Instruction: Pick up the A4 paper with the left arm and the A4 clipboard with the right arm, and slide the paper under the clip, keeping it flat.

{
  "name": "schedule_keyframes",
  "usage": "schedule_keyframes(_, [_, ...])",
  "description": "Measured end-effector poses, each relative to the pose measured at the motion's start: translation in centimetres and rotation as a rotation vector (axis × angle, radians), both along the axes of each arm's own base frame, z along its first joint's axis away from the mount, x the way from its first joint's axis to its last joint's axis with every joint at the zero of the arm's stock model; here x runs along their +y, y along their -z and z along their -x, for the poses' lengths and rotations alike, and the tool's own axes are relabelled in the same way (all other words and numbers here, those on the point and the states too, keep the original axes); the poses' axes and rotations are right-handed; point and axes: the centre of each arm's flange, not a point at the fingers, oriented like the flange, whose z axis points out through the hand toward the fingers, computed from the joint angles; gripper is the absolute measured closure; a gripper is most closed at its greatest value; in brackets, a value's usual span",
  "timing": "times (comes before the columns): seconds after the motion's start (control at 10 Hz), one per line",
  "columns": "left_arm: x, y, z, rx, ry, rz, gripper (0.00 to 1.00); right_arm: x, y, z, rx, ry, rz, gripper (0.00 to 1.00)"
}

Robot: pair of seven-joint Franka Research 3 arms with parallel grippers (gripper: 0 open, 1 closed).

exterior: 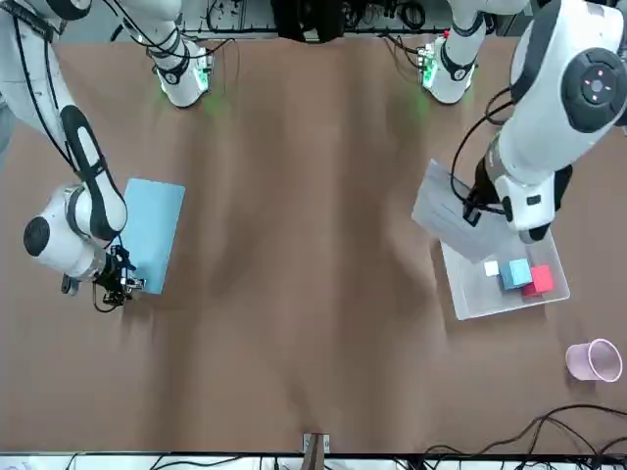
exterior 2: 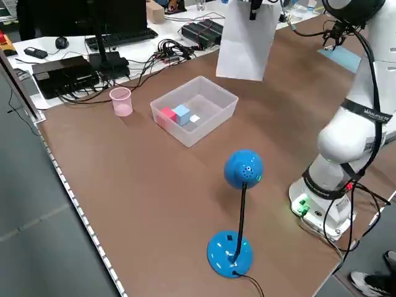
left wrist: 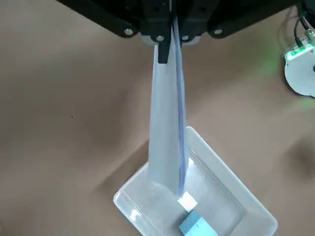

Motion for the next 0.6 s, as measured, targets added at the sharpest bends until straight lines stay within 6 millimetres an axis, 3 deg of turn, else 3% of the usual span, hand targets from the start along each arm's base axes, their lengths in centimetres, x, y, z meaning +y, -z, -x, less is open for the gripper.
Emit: schedule_keyframes(0.6, [-1.9, 1.8, -1.5, -0.036, -0.171, 0.064, 0.99, 0.0, -0.1, -0.1, -0.002, 0.008, 0.001, 0.29])
